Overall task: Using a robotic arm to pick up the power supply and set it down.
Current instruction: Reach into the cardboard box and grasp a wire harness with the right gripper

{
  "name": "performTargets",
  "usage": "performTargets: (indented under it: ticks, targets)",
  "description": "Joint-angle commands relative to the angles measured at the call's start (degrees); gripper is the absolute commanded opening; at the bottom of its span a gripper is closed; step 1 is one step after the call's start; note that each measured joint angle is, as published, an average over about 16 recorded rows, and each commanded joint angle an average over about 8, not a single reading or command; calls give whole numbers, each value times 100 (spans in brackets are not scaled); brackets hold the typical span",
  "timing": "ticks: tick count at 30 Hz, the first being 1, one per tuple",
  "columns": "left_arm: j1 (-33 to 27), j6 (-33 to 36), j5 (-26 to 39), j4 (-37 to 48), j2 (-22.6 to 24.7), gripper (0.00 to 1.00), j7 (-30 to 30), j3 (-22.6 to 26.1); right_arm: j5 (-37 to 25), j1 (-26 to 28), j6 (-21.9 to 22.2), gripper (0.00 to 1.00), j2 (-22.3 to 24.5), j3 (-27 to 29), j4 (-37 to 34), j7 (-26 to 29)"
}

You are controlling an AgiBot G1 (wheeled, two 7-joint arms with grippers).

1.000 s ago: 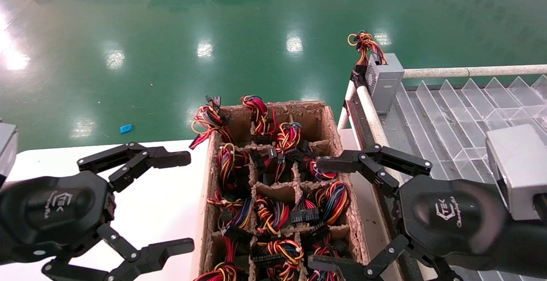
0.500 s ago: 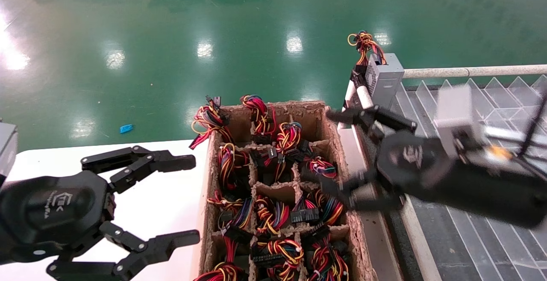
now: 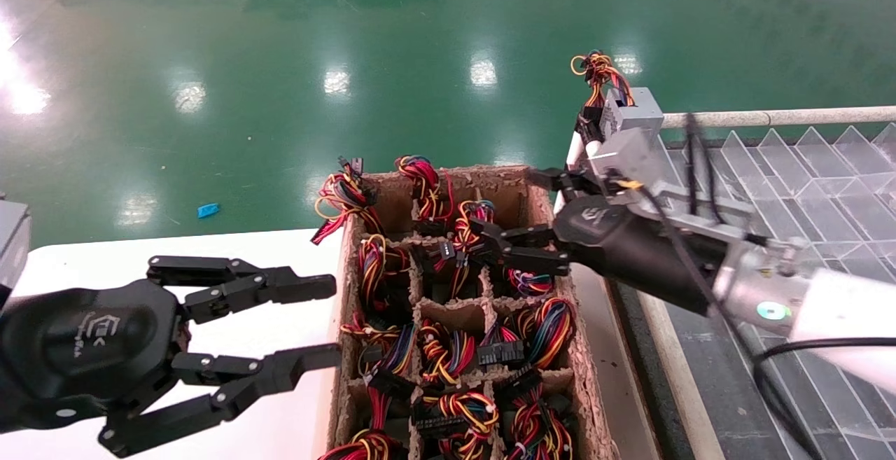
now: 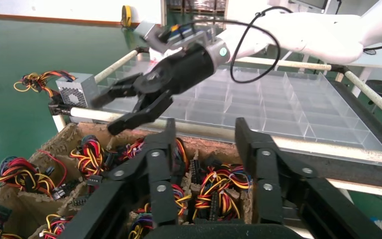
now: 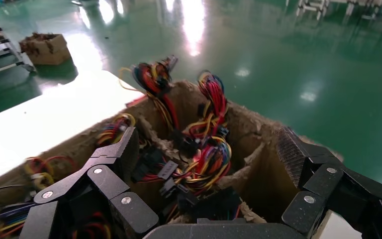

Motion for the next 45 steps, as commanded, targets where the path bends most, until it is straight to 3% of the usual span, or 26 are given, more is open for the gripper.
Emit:
performTargets:
  ticks: [1,8,23,35,45]
  targets:
    - [0,0,0,0,0,0,0,0,-184,53,152,0,-121,-120,-66,157]
    - [0,0,0,0,0,0,0,0,-480,101,468,0,-487,-315,-455,275]
    - [0,0,0,0,0,0,0,0,-552,307,459,0,-881,-433,-1030,169]
    - [0,0,0,0,0,0,0,0,-562,338,297,0,-773,-463,-1014,184]
    - [0,0,0,0,0,0,0,0,-568,223,280,0,-538,-459,-591,405]
